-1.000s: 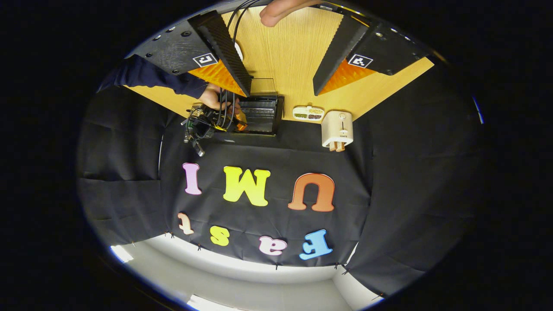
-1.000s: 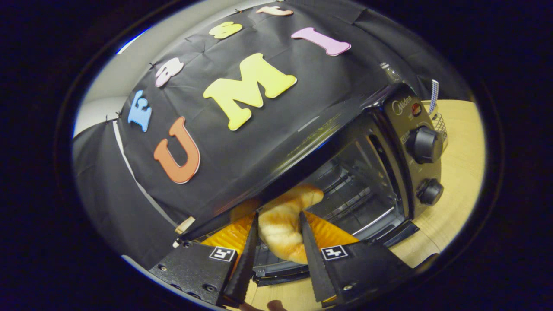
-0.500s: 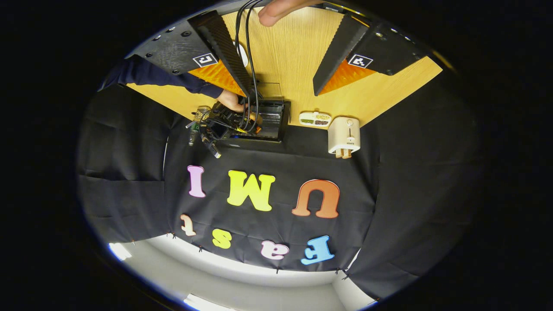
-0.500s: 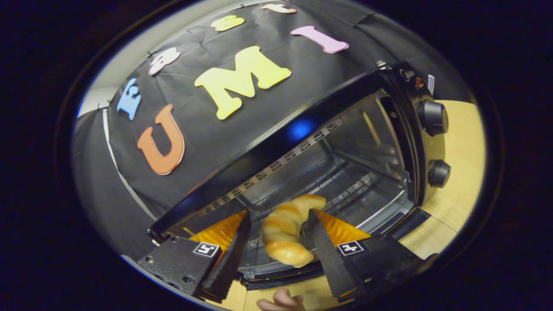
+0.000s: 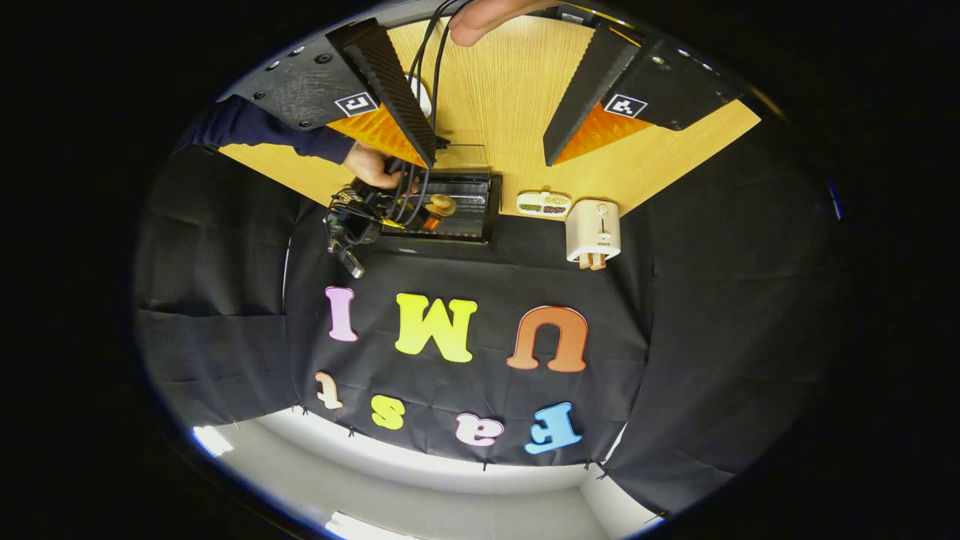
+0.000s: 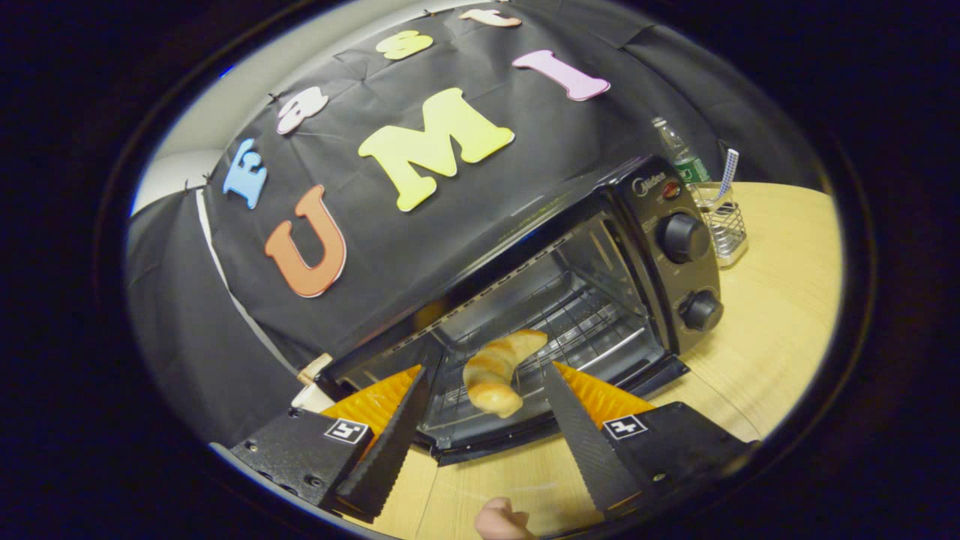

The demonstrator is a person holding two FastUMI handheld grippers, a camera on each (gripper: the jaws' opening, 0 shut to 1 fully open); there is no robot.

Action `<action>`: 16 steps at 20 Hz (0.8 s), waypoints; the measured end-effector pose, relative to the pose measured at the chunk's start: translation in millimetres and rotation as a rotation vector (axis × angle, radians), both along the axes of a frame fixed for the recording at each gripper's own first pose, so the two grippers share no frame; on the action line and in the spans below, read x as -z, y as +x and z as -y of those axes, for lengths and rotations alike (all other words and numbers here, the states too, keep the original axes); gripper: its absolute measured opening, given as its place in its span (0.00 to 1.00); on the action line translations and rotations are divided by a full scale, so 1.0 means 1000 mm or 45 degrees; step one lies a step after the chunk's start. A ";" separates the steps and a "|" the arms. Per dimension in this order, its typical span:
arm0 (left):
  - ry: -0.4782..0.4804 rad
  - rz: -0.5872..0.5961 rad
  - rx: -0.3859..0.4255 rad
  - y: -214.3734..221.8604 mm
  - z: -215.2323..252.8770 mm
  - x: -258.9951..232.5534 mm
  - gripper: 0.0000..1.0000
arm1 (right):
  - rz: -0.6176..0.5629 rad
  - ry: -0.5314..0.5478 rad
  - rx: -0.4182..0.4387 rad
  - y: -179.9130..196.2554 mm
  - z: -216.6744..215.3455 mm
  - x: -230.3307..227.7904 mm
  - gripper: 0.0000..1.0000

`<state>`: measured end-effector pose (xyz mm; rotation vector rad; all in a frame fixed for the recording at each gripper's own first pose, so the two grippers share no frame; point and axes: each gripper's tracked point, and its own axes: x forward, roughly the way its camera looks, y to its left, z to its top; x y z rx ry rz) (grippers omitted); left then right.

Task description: Open the electric oven with the left hand, put the food in, and close the electric oven.

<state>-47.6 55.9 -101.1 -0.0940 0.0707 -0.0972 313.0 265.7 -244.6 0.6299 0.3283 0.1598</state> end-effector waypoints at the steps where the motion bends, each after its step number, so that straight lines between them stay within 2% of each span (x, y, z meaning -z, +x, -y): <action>1: 0.002 -0.003 -0.003 0.000 0.001 0.002 0.94 | -0.014 0.017 -0.029 -0.012 0.002 -0.006 0.98; 2: 0.004 -0.003 -0.009 0.000 0.003 0.003 0.94 | -0.011 0.028 -0.060 -0.024 0.004 -0.015 1.00; 4: 0.002 -0.015 0.002 0.002 0.011 0.006 0.93 | 0.034 0.028 -0.083 -0.043 0.016 -0.037 0.93; 5: -0.001 -0.026 0.015 0.003 0.017 0.008 0.94 | 0.048 0.011 -0.093 -0.056 0.022 -0.046 0.98; 7: -0.010 -0.060 0.028 0.007 0.026 0.011 0.94 | 0.069 0.021 -0.110 -0.087 0.041 -0.070 0.98; 8: -0.008 -0.066 0.028 0.012 0.031 0.010 0.94 | 0.096 0.034 -0.126 -0.100 0.047 -0.086 0.92; 9: -0.003 -0.075 0.035 0.017 0.037 0.011 0.94 | 0.132 0.011 -0.136 -0.117 0.056 -0.102 1.00; 11: 0.014 -0.091 0.059 0.026 0.052 0.015 0.94 | 0.224 -0.101 -0.103 -0.139 0.083 -0.125 0.99; 16: 0.037 -0.140 0.146 0.059 0.094 0.029 0.94 | 0.422 -0.516 0.095 -0.195 0.157 -0.167 0.95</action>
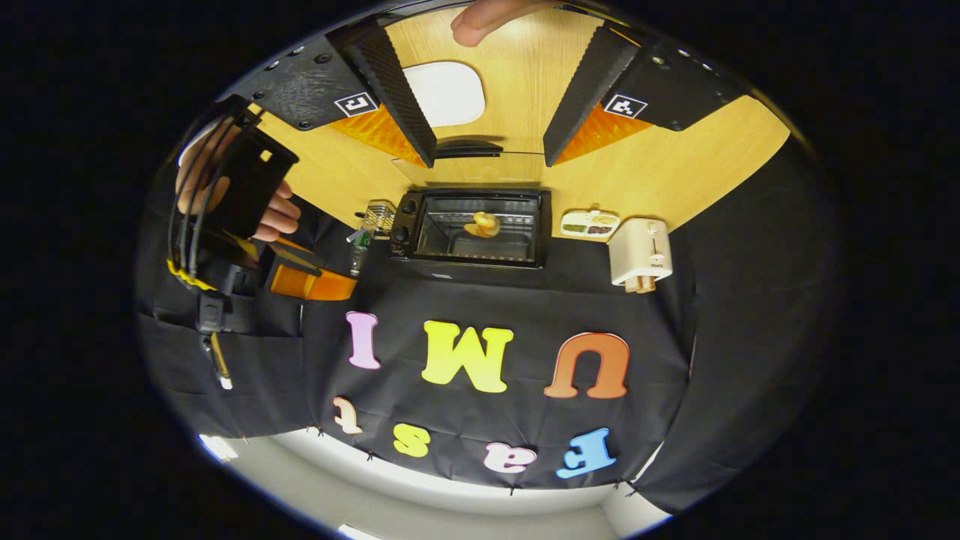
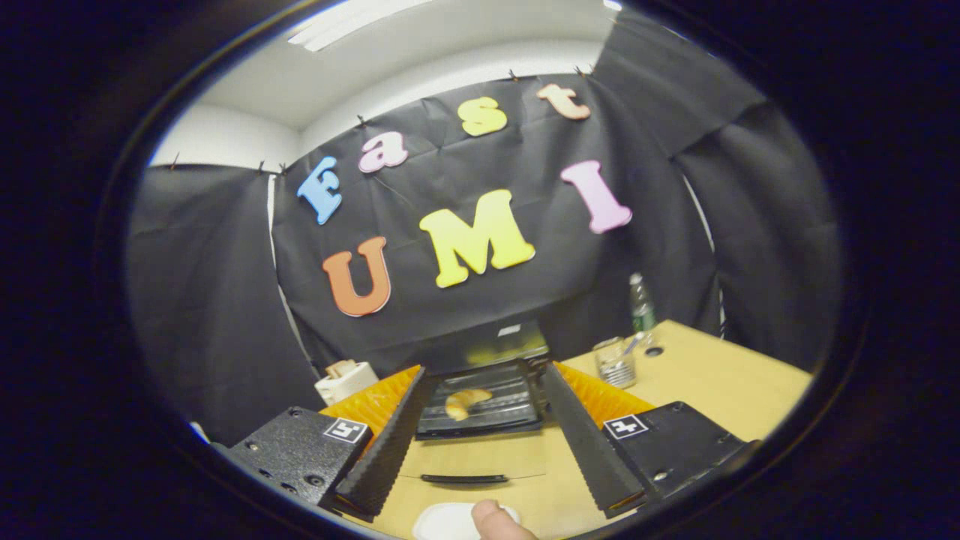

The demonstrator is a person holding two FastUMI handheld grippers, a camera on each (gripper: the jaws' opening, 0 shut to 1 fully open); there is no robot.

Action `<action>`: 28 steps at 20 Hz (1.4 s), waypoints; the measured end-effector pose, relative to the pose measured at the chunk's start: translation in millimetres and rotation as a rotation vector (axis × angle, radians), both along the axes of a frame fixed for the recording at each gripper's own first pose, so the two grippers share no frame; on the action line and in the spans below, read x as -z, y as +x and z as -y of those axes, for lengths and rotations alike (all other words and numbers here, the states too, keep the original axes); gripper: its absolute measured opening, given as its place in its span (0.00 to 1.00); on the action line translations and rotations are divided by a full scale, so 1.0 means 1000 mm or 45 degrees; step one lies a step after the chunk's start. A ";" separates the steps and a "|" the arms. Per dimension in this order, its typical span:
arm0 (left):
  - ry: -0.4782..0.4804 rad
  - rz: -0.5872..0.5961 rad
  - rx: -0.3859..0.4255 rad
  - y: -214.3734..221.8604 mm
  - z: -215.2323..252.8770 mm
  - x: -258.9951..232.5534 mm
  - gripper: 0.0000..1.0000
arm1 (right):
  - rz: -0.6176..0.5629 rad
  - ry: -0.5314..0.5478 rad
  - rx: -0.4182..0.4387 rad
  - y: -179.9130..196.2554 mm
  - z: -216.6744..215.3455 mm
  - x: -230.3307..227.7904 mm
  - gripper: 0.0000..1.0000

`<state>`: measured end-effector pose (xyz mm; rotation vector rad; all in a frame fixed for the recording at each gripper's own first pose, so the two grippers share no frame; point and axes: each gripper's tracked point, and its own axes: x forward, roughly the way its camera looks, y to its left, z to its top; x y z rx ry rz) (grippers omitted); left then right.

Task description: Open the electric oven with the left hand, put the food in, and close the electric oven.

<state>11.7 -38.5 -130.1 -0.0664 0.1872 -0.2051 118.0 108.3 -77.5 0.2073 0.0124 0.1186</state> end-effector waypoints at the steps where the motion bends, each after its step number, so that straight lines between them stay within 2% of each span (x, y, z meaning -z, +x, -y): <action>1: 0.016 -0.009 0.012 0.011 0.007 0.005 0.94 | 0.033 -0.068 0.035 -0.011 0.011 -0.005 0.94; 2: 0.028 -0.025 0.023 0.020 0.015 0.010 0.94 | 0.049 -0.109 0.066 -0.022 0.023 -0.009 1.00; 6: 0.069 -0.141 0.083 0.053 0.048 0.046 0.94 | 0.083 -0.125 0.084 -0.058 0.049 -0.011 0.98; 10: 0.131 -0.240 0.091 0.079 0.070 0.081 0.94 | 0.139 -0.096 0.146 -0.073 0.083 -0.009 0.95; 11: 0.144 -0.267 0.094 0.084 0.075 0.090 0.94 | 0.147 -0.099 0.162 -0.073 0.090 -0.007 1.00; 12: 0.163 -0.287 0.092 0.089 0.078 0.098 0.94 | 0.157 -0.113 0.168 -0.074 0.093 -0.008 0.97; 13: 0.183 -0.305 0.083 0.095 0.079 0.105 0.94 | 0.161 -0.135 0.159 -0.075 0.093 -0.005 0.94; 14: 0.195 -0.325 0.073 0.101 0.078 0.113 0.94 | 0.160 -0.151 0.145 -0.076 0.092 -0.005 1.00; 16: 0.195 -0.366 0.064 0.109 0.079 0.125 0.94 | 0.142 -0.182 0.125 -0.075 0.092 -0.002 1.00; 19: 0.223 -0.429 0.014 0.115 0.069 0.139 0.94 | 0.109 -0.250 0.150 -0.069 0.101 -0.001 1.00; 22: 0.190 -0.488 -0.006 0.125 0.067 0.150 0.94 | 0.101 -0.306 0.138 -0.069 0.097 -0.003 0.95; 27: 0.173 -0.562 -0.028 0.130 0.066 0.152 0.93 | 0.073 -0.297 0.069 -0.066 0.085 0.000 1.00; 28: 0.157 -0.571 -0.033 0.131 0.067 0.151 0.93 | 0.076 -0.291 0.060 -0.066 0.084 -0.002 0.96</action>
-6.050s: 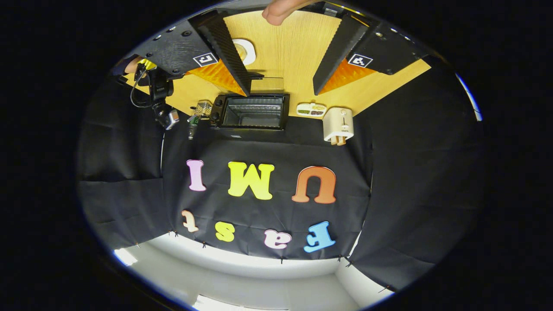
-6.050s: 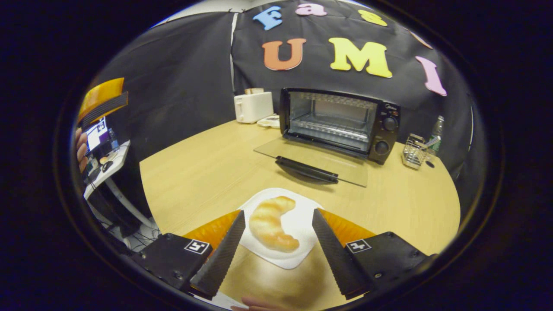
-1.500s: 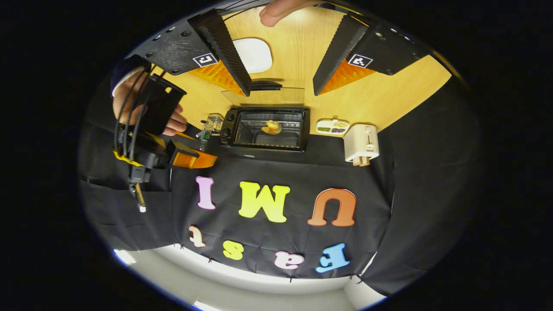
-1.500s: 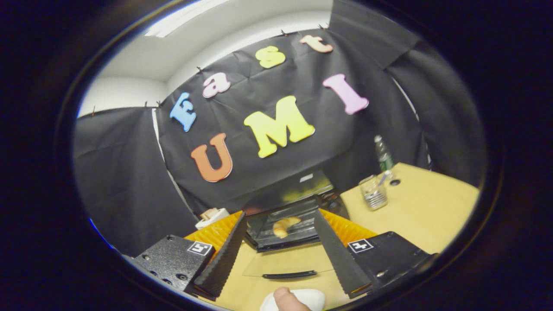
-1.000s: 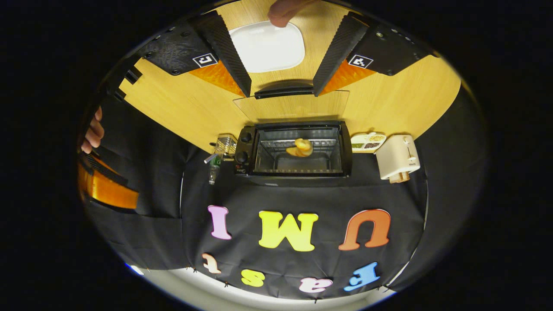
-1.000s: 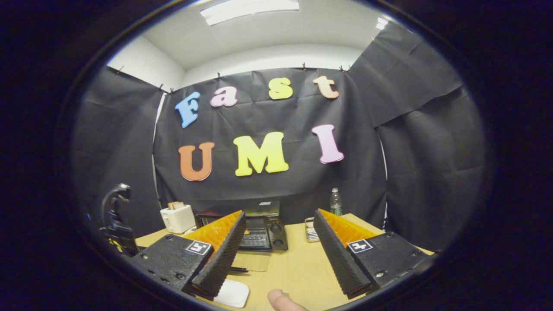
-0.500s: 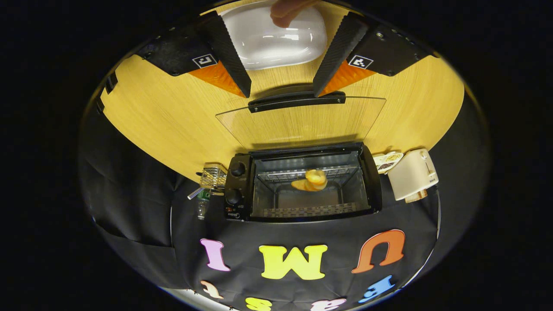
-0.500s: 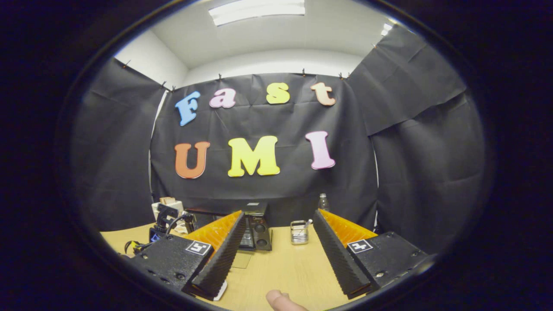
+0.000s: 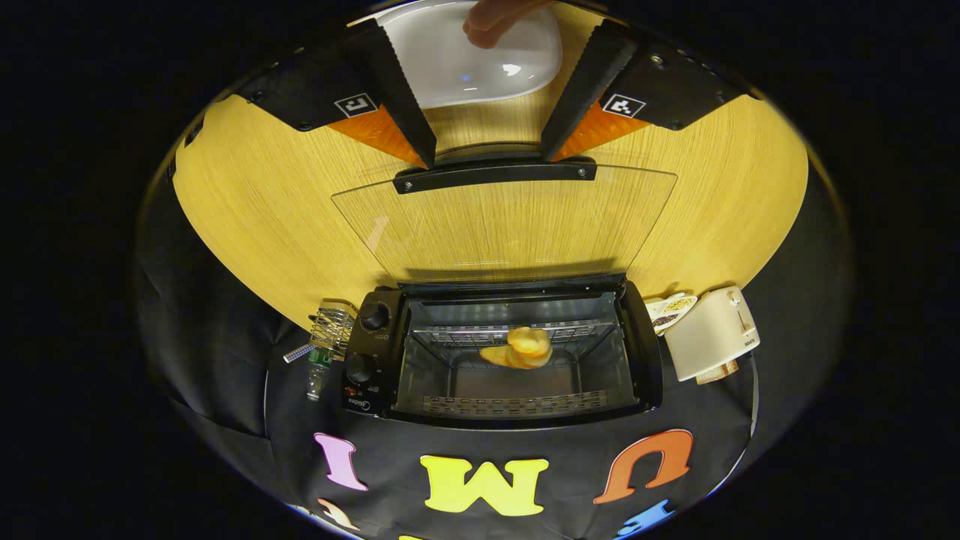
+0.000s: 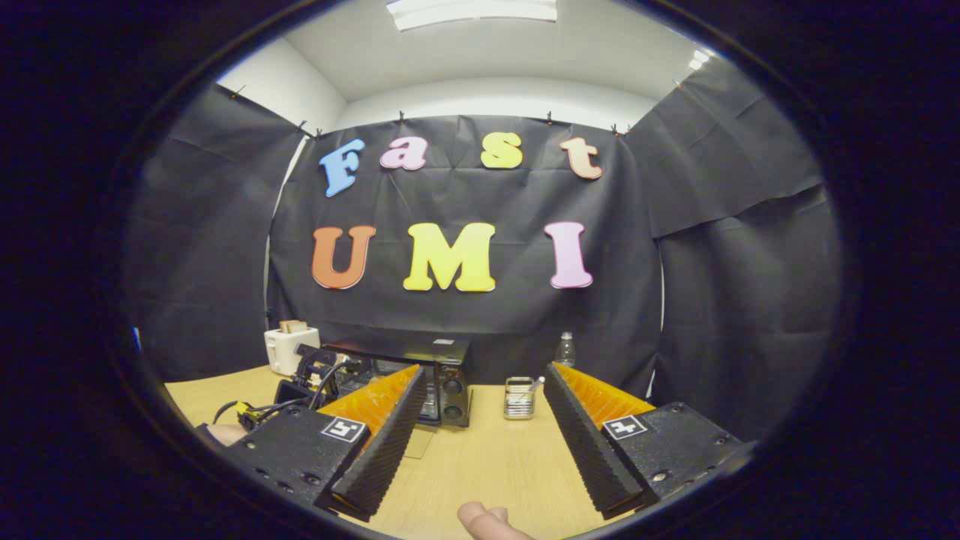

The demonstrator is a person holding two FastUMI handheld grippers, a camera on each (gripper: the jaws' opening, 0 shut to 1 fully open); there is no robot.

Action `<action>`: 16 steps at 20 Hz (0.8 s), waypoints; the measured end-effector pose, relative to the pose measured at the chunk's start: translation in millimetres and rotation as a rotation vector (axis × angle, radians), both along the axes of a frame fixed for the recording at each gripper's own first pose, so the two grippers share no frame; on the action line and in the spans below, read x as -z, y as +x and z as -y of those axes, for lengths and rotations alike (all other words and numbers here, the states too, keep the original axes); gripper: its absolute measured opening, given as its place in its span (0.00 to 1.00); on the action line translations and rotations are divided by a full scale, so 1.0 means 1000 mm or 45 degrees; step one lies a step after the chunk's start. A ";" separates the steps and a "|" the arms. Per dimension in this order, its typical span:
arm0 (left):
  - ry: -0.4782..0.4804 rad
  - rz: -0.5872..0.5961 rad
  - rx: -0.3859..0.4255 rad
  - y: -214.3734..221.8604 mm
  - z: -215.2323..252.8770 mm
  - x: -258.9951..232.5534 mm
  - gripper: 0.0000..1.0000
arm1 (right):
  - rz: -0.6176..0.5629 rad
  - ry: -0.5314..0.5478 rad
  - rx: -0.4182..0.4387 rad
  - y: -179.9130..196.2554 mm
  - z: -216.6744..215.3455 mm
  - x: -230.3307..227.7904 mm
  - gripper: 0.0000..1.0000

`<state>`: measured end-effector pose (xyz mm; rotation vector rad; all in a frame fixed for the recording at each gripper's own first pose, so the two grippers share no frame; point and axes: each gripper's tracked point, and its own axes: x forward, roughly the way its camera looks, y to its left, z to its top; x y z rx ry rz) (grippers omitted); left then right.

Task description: Open the electric oven with the left hand, put the food in, and close the electric oven.

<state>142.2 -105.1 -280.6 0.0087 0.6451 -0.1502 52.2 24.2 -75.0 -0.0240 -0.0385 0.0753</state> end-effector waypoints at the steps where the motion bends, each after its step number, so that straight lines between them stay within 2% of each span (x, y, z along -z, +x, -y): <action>1: -0.013 -0.007 -0.003 0.000 0.001 -0.002 0.93 | 0.004 0.000 0.001 -0.001 0.002 -0.001 0.96; 4: -0.050 0.002 -0.013 0.000 0.001 -0.016 0.93 | 0.033 0.020 0.004 -0.004 0.006 -0.012 0.96; 8: -0.019 0.049 -0.027 0.005 0.001 -0.042 0.93 | 0.050 0.031 0.009 -0.005 0.011 -0.017 0.99; 11: 0.057 0.117 -0.023 0.014 0.000 -0.065 0.93 | 0.048 0.044 0.004 -0.006 0.013 -0.015 1.00; 12: 0.080 0.142 -0.020 0.017 -0.001 -0.071 0.93 | 0.047 0.045 0.006 -0.006 0.015 -0.015 0.95; 13: 0.102 0.172 -0.026 0.022 -0.002 -0.079 0.93 | 0.047 0.046 0.009 -0.005 0.017 -0.014 0.95; 14: 0.141 0.195 -0.020 0.026 -0.002 -0.084 0.93 | 0.045 0.048 0.012 -0.006 0.018 -0.014 0.99; 16: 0.226 0.245 0.003 0.035 -0.004 -0.097 0.93 | 0.048 0.059 0.019 -0.006 0.021 -0.013 1.00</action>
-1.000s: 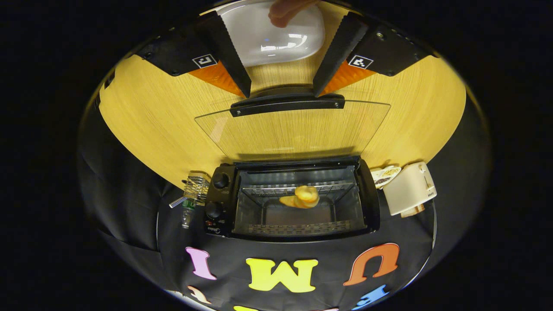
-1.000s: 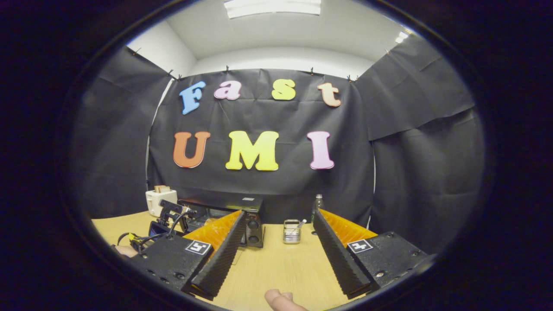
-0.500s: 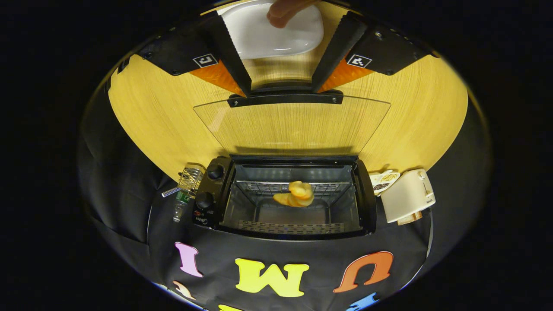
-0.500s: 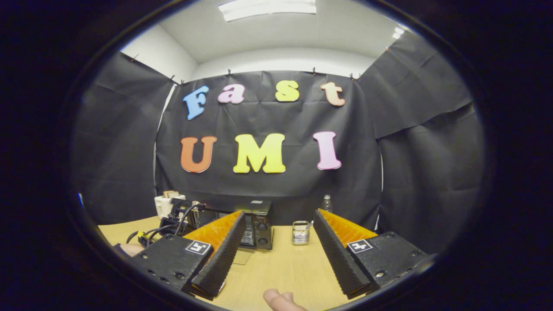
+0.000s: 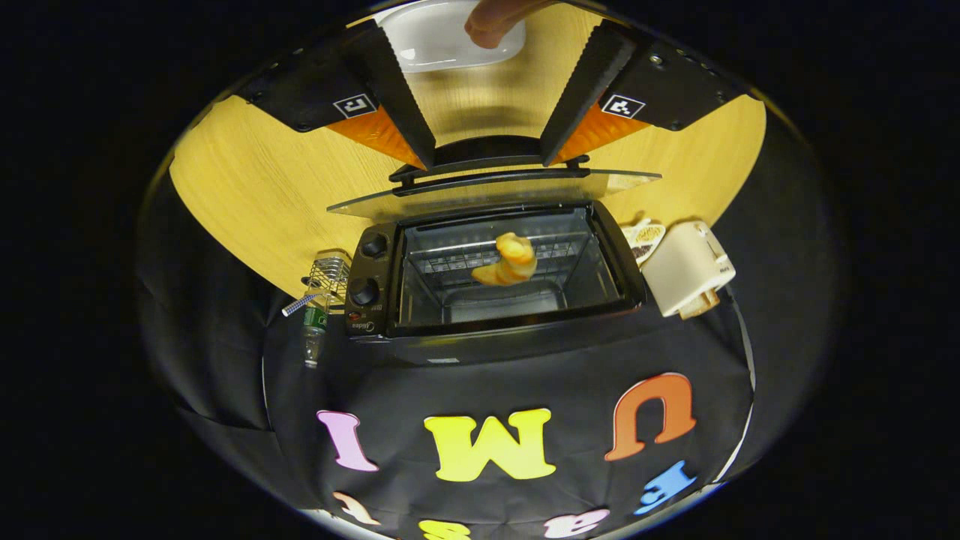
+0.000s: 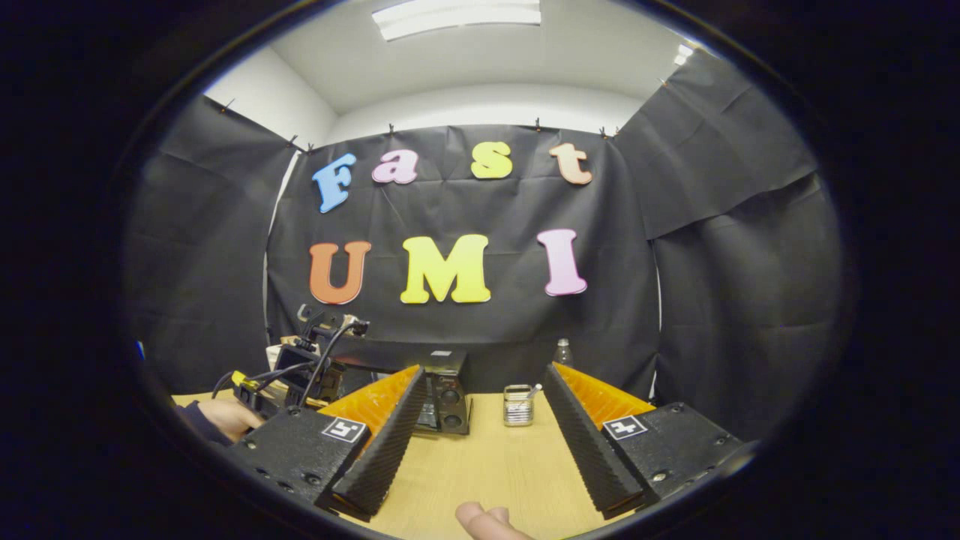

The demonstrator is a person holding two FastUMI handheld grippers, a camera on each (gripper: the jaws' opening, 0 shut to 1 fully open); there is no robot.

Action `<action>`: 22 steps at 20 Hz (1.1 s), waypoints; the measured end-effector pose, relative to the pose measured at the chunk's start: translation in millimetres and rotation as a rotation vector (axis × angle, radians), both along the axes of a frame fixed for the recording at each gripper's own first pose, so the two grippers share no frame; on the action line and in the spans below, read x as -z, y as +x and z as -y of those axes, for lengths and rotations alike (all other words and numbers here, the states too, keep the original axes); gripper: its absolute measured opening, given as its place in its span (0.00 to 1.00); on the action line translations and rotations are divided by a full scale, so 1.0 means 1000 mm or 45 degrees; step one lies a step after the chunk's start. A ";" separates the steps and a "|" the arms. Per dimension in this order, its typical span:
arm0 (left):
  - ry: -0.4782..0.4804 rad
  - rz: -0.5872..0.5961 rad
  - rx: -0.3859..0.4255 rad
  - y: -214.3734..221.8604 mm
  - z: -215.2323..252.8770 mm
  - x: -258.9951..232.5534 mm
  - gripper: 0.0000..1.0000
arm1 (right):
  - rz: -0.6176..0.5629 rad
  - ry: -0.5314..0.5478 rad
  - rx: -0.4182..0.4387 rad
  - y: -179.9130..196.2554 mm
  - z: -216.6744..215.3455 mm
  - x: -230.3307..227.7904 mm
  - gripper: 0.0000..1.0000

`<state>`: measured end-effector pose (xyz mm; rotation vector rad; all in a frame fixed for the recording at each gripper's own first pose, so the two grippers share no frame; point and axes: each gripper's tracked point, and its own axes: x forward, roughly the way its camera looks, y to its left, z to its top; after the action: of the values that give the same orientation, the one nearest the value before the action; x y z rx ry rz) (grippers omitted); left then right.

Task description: Open the electric oven with the left hand, put the food in, and close the electric oven.

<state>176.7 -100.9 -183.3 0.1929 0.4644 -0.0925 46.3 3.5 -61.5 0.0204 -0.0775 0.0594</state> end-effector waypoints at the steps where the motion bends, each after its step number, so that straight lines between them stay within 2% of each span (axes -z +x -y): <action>1: 0.019 0.037 0.007 0.006 0.001 -0.007 0.96 | 0.000 0.009 -0.003 -0.001 0.000 0.001 1.00; 7: -0.070 0.131 -0.013 0.047 -0.004 -0.046 0.96 | -0.007 -0.002 0.016 -0.002 0.001 0.003 1.00; 11: -0.127 0.210 0.009 0.046 -0.005 -0.074 0.96 | -0.004 -0.003 0.014 -0.007 -0.003 0.000 1.00; 18: -0.135 0.314 0.028 -0.016 -0.016 -0.109 0.96 | 0.008 -0.003 0.028 -0.028 -0.011 -0.011 0.95; 19: -0.142 0.327 0.032 -0.027 -0.016 -0.112 0.96 | 0.008 -0.003 0.026 -0.033 -0.013 -0.011 1.00; 20: -0.149 0.341 0.036 -0.040 -0.017 -0.117 0.96 | 0.010 -0.007 0.017 -0.038 -0.018 -0.014 1.00; 22: -0.144 0.369 0.033 -0.067 -0.027 -0.124 0.96 | 0.021 -0.014 0.007 -0.049 -0.023 -0.019 0.96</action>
<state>110.2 -73.4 -59.0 0.0987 0.1676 -0.1139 -2.3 27.0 -42.1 0.0086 -0.0934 0.0547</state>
